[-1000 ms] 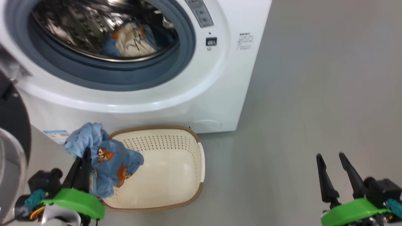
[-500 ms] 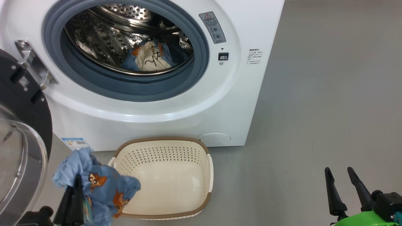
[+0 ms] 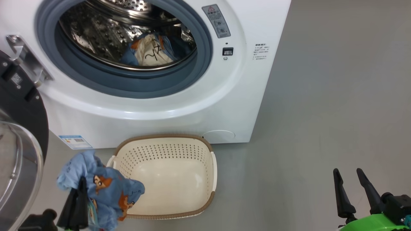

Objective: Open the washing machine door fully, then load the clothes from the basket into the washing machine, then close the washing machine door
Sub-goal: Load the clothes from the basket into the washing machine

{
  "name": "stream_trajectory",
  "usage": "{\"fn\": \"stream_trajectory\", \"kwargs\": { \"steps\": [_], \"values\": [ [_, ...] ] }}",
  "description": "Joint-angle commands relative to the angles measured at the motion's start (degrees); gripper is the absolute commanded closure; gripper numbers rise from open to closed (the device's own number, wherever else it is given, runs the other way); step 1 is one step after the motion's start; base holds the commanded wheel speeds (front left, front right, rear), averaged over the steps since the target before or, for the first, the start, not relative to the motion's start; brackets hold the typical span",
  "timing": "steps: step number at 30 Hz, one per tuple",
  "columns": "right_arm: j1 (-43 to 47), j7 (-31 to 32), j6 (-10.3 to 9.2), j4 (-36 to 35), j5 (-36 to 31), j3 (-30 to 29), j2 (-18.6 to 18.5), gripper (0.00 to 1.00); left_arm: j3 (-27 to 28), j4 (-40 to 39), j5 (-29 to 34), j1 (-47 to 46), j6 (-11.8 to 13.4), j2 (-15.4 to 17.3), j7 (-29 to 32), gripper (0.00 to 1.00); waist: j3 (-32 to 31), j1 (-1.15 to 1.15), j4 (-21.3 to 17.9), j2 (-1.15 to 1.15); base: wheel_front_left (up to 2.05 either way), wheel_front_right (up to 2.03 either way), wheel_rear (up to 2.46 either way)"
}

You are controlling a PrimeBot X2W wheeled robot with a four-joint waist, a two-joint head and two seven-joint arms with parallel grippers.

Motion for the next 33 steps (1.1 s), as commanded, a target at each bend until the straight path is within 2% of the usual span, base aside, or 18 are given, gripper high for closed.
{"fn": "stream_trajectory", "kwargs": {
  "steps": [1,8,17,24,33],
  "values": [
    [-1.6,-0.3,0.09,-1.6,-0.1,1.4,-0.5,0.0,1.8,-1.2,0.2,-3.0,-0.1,1.0,-0.4,1.0,0.9,0.0,-0.3,0.0,0.0,0.0,0.0],
    [-3.2,-0.3,0.09,-2.1,-0.2,1.1,0.2,0.0,0.6,-0.2,-1.3,-8.8,-0.1,2.7,-0.4,1.0,4.6,0.0,-1.6,0.0,0.0,0.0,0.0],
    [-7.6,-0.3,0.09,-2.4,-0.3,1.8,1.7,0.0,0.3,0.1,-1.4,-25.8,-0.1,8.0,-0.4,1.0,11.3,0.0,-4.4,0.0,0.0,0.0,0.0],
    [-9.8,-0.3,0.09,-2.4,-0.2,2.7,2.3,0.0,-0.1,2.4,-0.7,-36.5,-0.1,10.3,-0.4,1.0,14.0,0.0,-6.4,0.0,0.0,0.0,0.0],
    [-12.2,-0.3,0.09,-3.0,0.9,3.8,2.6,0.0,-5.0,17.0,-1.7,-48.4,-0.1,13.2,-0.4,1.0,18.0,0.0,-9.4,0.0,0.0,0.0,0.0]
  ]
}}
